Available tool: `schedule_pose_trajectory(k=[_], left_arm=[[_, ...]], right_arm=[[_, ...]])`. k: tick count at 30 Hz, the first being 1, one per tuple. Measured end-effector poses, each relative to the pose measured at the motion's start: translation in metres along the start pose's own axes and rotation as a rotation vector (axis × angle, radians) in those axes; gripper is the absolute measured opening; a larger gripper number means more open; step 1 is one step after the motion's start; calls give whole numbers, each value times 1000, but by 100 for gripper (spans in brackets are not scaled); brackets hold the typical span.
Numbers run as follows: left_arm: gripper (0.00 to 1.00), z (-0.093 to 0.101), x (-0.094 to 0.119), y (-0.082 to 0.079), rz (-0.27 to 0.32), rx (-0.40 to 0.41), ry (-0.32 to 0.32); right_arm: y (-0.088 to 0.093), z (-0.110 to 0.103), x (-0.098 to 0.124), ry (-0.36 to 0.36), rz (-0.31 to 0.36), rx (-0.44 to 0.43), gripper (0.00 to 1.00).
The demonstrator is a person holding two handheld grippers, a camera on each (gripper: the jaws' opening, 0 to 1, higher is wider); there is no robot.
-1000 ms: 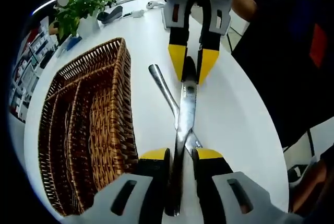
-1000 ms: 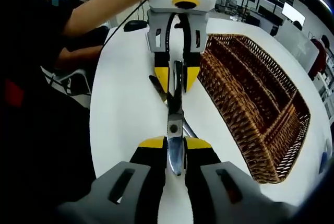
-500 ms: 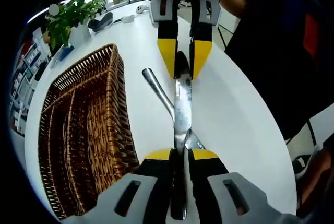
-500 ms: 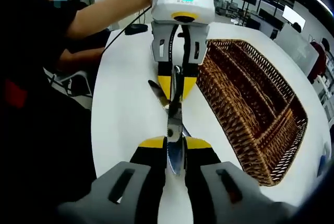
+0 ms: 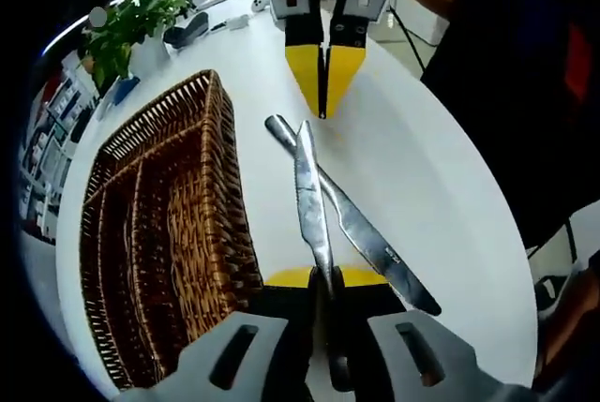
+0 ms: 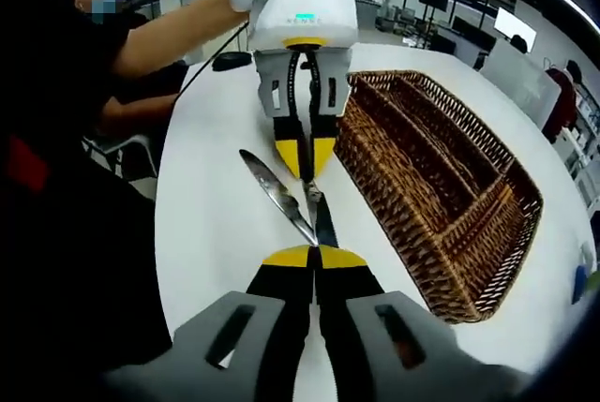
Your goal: Arrange the knives, forks, and spoons in their matching storage slots by inserting each utensil handle-first until every utensil is classified and aligned in the correct compartment
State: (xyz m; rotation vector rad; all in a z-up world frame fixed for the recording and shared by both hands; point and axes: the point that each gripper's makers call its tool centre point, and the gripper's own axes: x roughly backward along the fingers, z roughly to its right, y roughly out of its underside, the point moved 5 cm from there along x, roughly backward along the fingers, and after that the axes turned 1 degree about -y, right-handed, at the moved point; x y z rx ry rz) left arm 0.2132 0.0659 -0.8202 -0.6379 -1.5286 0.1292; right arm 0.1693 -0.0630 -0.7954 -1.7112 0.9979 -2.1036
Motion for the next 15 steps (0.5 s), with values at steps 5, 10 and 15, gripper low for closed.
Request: schedule_pose_trajectory(k=[5, 10, 15], left_arm=[[7, 1, 0, 0, -7, 3, -7], [7, 2, -1, 1, -14, 5, -10], [7, 2, -1, 2, -11, 7, -10]], right_arm=[[4, -2, -2, -7, -19, 17, 0], [9, 3, -3, 4, -25, 22, 0], [10, 2, -4, 3, -30, 25, 2]])
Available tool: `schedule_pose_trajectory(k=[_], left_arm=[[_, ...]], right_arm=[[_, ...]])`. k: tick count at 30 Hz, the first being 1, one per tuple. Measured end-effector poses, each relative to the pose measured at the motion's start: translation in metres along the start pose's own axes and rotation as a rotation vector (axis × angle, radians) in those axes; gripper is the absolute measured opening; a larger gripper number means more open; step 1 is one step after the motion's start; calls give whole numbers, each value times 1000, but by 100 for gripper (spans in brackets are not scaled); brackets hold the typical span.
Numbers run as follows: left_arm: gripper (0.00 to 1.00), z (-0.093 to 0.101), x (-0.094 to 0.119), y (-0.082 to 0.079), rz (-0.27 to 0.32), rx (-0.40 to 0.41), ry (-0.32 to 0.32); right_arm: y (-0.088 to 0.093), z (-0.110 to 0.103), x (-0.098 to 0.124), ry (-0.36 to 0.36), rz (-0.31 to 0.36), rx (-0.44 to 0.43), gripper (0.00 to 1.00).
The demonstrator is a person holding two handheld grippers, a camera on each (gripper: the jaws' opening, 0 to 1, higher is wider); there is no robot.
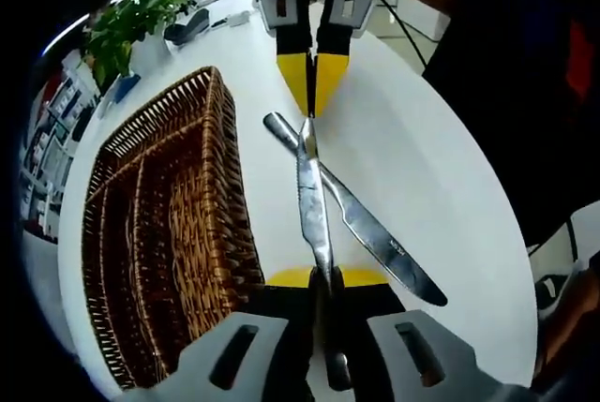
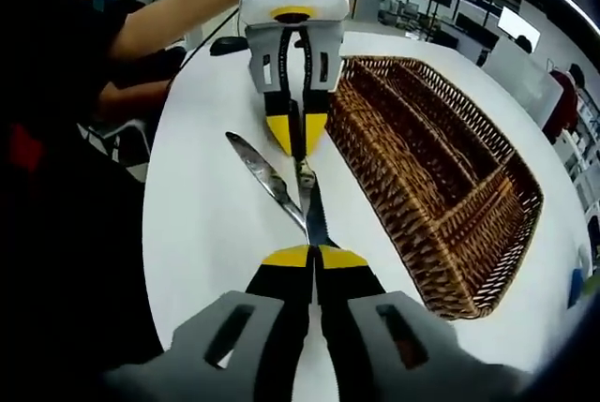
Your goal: Arrange the knives, forks, and spoons in their matching storage slots by inserting each utensil handle-first until every utensil is classified and aligned in the correct compartment
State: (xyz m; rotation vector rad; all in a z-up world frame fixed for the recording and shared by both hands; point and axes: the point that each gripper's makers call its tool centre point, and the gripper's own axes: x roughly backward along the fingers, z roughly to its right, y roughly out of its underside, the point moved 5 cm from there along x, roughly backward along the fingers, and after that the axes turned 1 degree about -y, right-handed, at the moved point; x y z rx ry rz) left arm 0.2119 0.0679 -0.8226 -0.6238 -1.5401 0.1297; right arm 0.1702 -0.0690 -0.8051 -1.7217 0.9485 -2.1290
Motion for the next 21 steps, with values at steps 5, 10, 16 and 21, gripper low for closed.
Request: schedule_pose_trajectory(k=[5, 10, 16, 21], left_arm=[[7, 2, 0, 1, -4, 4, 5], [7, 3, 0, 3, -14, 7, 0], [6, 5, 0, 2, -13, 8, 3], [6, 6, 0, 2, -5, 2, 2]], right_arm=[[3, 1, -4, 3, -11, 20, 8], [3, -4, -14, -27, -24, 45, 15], [8, -6, -24, -44, -45, 34, 14], [13, -13, -28, -54, -55, 22, 13]])
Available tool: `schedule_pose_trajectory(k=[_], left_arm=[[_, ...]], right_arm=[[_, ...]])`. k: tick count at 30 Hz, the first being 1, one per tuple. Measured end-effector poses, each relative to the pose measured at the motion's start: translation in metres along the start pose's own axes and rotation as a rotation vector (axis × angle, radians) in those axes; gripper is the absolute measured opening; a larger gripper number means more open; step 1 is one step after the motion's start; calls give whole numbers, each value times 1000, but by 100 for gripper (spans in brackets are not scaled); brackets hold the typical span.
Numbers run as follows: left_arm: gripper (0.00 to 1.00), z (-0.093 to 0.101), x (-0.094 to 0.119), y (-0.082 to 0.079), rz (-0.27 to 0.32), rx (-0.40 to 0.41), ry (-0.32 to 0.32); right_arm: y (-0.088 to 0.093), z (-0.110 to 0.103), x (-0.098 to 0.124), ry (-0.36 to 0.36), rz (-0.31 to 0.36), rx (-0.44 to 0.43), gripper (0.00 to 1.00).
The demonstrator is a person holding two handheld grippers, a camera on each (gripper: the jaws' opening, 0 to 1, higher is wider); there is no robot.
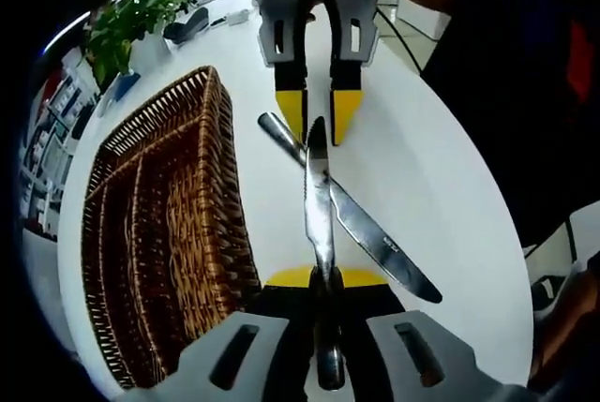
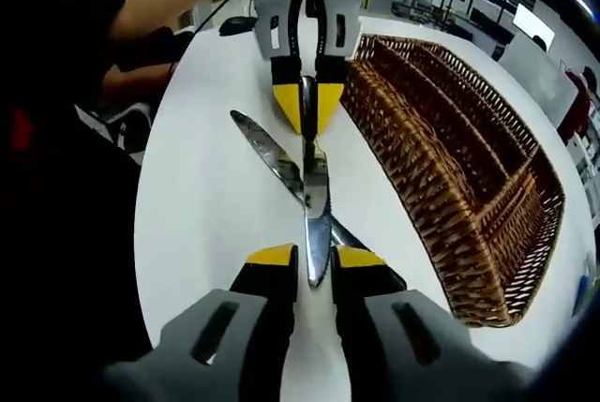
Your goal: Arrange the knives, forks, and spoons in their matching storage slots by inserting each utensil handle-first until every utensil is classified and aligned in the correct compartment
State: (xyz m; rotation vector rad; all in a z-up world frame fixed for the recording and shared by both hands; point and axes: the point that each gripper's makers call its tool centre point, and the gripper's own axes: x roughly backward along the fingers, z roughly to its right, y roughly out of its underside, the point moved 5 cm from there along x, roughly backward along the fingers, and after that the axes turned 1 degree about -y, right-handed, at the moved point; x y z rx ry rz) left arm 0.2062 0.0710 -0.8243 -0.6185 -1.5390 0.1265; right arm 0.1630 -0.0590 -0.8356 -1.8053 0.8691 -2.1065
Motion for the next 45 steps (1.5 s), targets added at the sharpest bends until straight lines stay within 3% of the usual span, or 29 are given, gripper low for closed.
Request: schedule_pose_trajectory(k=[7, 18, 26, 45], left_arm=[[6, 3, -2, -3, 13, -1, 10], [12, 1, -5, -1, 32, 11, 19], [11, 4, -8, -5, 54, 14, 63], [7, 1, -7, -7, 45, 20, 20]], right_arm=[[-3, -2, -3, -2, 29, -36, 10], [-1, -4, 1, 2, -10, -41, 9], [-13, -1, 18, 16, 24, -38, 9], [-12, 2, 9, 20, 43, 6, 12]])
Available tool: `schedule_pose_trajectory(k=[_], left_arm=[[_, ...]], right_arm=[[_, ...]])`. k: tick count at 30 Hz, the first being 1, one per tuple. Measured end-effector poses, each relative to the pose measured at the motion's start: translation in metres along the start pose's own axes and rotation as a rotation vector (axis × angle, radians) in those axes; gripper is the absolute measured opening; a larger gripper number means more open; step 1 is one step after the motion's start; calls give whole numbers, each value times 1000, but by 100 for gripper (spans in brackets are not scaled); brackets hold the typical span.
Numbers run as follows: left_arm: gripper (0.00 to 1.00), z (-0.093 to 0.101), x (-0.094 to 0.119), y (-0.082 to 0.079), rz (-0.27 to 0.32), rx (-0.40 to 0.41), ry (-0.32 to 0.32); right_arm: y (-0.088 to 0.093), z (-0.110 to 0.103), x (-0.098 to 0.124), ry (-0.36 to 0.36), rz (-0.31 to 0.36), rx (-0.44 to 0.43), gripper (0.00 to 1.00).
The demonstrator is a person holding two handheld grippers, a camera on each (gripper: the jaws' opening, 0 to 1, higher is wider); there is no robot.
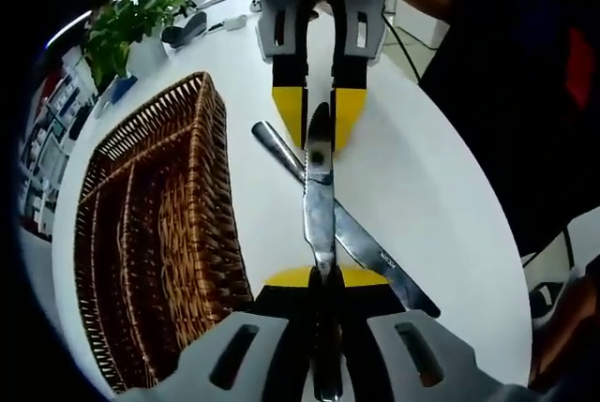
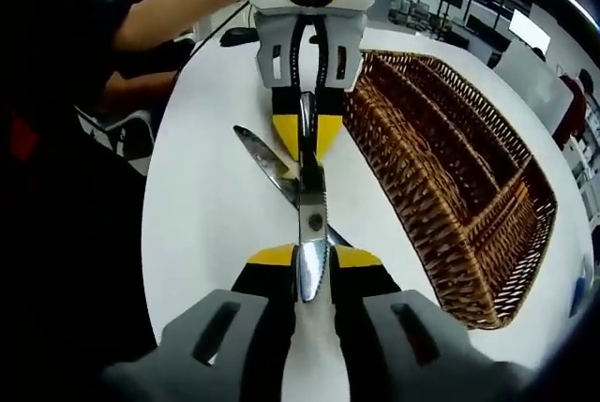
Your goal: Arrange the knives, forks, and spoons in their matching storage slots by inserting each utensil handle-first until every utensil is classified and aligned in the correct compartment
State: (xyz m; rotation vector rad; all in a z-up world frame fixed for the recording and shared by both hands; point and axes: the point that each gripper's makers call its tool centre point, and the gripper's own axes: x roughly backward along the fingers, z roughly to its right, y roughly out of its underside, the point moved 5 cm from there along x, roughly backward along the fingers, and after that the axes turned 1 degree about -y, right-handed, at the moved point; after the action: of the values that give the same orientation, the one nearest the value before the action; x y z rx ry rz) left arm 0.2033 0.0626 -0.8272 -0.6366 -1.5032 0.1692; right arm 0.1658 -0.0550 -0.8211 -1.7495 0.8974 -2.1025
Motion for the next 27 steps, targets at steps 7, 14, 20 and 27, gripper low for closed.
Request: schedule_pose_trajectory(k=[7, 14, 20, 27], left_arm=[[6, 0, 8, -7, 23, 3, -16], [6, 1, 12, -7, 20, 20, -22], [6, 1, 13, -6, 17, 23, -24], [7, 1, 14, -6, 18, 24, -24]], right_arm=[[-1, 1, -5, 2, 2, 24, 11], [-6, 1, -1, 9, 19, 46, 7], [-8, 0, 6, 21, 33, 56, 9], [-9, 2, 8, 57, 20, 84, 13]])
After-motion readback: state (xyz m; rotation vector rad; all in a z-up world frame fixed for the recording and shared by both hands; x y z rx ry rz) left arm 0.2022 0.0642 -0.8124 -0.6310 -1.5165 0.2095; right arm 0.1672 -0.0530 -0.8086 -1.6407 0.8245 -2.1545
